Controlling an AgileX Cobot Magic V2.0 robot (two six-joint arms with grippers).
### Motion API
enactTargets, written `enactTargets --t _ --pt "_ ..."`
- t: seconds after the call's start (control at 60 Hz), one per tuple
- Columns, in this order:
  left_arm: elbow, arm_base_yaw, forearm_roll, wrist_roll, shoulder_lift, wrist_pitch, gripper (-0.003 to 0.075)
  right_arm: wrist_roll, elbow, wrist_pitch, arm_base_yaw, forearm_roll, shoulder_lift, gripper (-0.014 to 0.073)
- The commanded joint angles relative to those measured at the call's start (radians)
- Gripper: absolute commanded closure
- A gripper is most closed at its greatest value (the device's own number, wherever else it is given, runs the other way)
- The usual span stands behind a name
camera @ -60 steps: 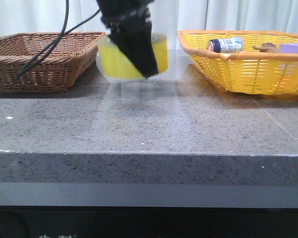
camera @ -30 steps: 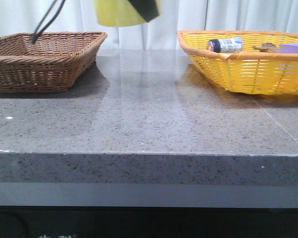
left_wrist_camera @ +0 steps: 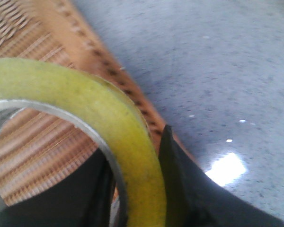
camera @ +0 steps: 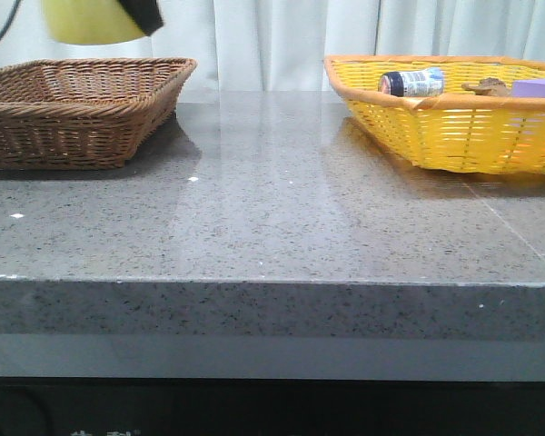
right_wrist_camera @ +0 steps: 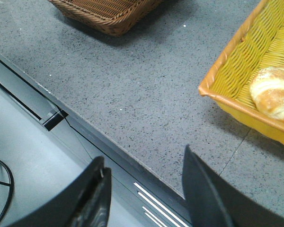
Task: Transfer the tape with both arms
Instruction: 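Lift the tape with the left gripper toward the brown basket, then lower the tape into the brown basket and open the left gripper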
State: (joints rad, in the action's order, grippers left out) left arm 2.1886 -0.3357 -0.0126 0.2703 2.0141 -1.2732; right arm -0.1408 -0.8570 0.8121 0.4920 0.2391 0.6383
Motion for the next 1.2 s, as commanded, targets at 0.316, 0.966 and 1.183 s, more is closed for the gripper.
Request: enactTargets --t 0.316,0.966,1.183 --pt "0.003 0.073 0.013 -0.132 -0.004 -0.008 0.0554 -0.006 -0.026 -0.063 -0.001 0.008 0.000 0.0213" --pt "0.003 0.075 0.013 -0.132 0.073 -0.010 0.0215 -0.006 -0.026 -0.063 -0.001 0.008 0.000 0.0213" --pt "0.007 0.073 0.013 -0.158 0.034 -0.010 0.0218 -0.006 -0.026 -0.063 -0.001 0.008 0.000 0.0213"
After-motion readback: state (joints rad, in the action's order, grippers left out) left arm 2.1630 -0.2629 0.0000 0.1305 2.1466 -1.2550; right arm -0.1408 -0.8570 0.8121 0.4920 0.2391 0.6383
